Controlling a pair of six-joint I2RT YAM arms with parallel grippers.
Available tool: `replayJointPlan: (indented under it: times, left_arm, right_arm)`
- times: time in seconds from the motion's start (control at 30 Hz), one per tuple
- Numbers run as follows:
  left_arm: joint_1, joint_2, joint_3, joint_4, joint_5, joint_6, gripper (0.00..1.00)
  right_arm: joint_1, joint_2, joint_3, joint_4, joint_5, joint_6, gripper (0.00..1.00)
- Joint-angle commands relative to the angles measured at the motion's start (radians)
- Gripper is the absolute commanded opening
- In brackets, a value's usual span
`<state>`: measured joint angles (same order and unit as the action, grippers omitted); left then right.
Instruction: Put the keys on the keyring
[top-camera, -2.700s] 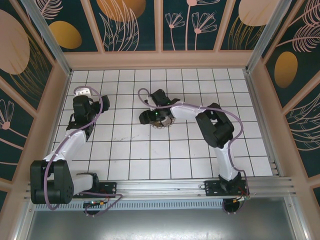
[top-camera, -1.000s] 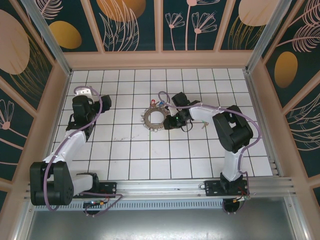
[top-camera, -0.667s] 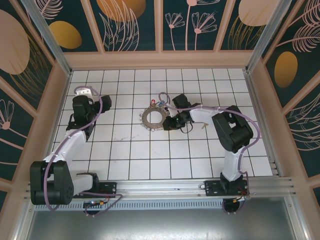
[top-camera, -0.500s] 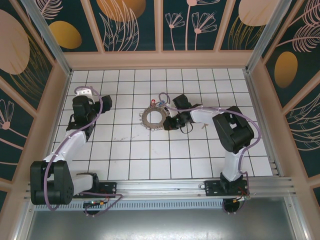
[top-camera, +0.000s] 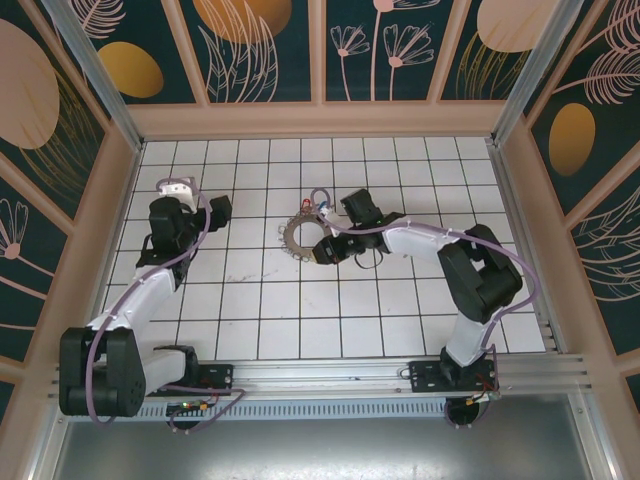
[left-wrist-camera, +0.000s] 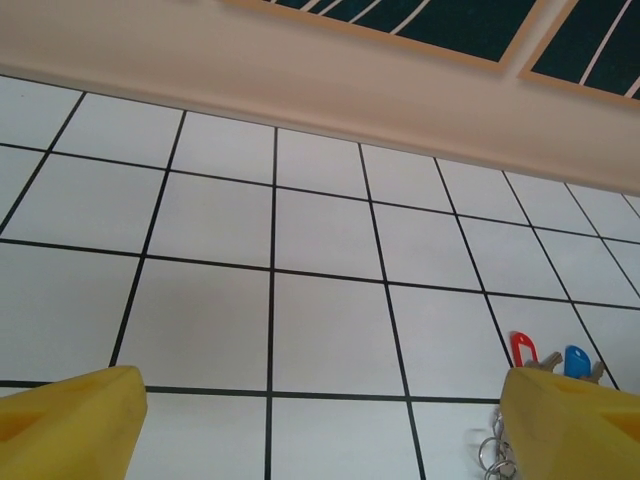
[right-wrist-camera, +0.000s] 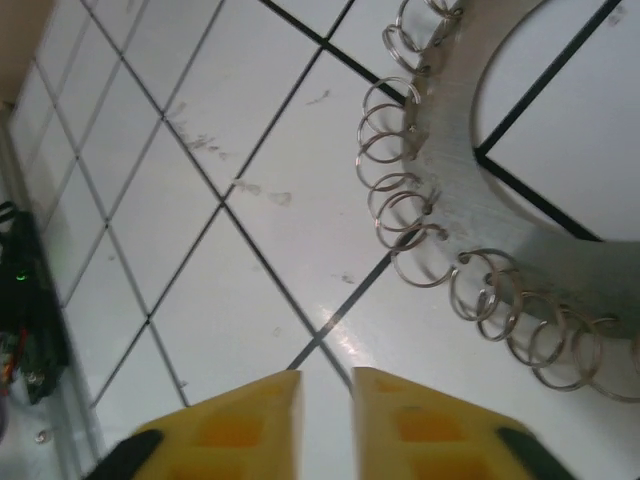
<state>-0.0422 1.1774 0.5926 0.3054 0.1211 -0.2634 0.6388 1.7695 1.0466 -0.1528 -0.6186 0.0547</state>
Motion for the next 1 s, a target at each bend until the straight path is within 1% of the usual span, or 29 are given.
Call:
replayJointPlan:
  times: [0.0,0.13,0.2,0.27,0.4,0.53,0.7,0.87,0.97]
  left_arm:
    - [-0.002,-0.023,-0.018,0.042,-0.04,0.012,0.93]
    - [-0.002,-0.001,0.003,0.016,-0.071,-0.016,0.96]
    - [-0.001,0.029,0.032,-0.035,-0.07,-0.015,0.96]
    - [-0.002,0.072,0.069,-0.09,-0.08,-0.028,0.97]
    - [0.005,0.153,0.129,-0.154,-0.067,-0.04,0.97]
    - [0.007,0.202,0.161,-0.195,-0.044,-0.035,0.98]
    - [0.007,0.247,0.201,-0.245,-0.039,-0.025,0.99]
    - [0.008,0.262,0.218,-0.265,-0.033,-0.012,0.99]
    - [0.007,0.266,0.224,-0.27,-0.032,-0.008,0.99]
  right_arm:
    - [0.039,0.011,0.067,-0.031,0.228,0.022,0.3]
    - [0.088,0.105,0.242,-0.168,0.399,0.161,0.32]
    - [0.123,0.153,0.338,-0.275,0.49,0.174,0.33]
    - [0.149,0.201,0.42,-0.36,0.537,0.184,0.34]
    - [0.196,0.275,0.508,-0.44,0.581,0.201,0.35]
    - [0.205,0.346,0.582,-0.509,0.617,0.211,0.33]
    - [0.205,0.393,0.623,-0.528,0.583,0.194,0.33]
    - [0.207,0.416,0.65,-0.546,0.589,0.2,0.32]
    - [0.21,0.425,0.66,-0.564,0.606,0.203,0.28]
